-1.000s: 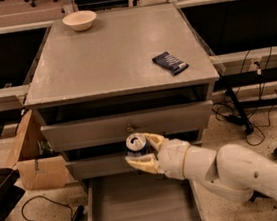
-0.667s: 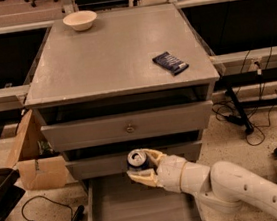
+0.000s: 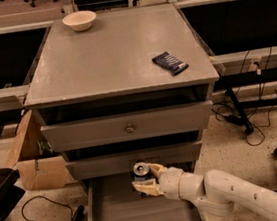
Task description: Place pepsi can into bottom drawer
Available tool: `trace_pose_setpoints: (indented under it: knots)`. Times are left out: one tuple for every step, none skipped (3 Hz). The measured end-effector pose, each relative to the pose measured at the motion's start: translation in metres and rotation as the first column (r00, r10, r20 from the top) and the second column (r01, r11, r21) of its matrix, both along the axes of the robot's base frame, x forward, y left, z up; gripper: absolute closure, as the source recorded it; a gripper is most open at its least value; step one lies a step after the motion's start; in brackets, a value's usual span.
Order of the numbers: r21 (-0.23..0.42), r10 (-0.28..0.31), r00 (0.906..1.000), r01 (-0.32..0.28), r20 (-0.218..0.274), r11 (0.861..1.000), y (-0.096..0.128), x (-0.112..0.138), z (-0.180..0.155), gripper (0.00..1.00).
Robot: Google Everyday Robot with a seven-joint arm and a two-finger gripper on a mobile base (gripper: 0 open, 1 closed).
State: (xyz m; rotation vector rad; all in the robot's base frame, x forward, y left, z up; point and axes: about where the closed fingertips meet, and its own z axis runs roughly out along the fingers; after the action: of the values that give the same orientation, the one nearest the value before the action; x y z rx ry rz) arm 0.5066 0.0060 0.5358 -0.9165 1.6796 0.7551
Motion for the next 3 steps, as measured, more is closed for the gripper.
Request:
trace_pose_setpoints:
  knots:
    - [-0.002,-0.003,0.9998,0.003,-0.018,1.000,-0.002,-0.001,-0.006,1.00]
    - [0.028,0.023,0.9997,-0.023,-0.004,0.999,0.010,0.021,-0.049,1.00]
    - [0.015,0.076,0.9958,-0.077,0.051,0.997,0.017,0.039,-0.114,1.00]
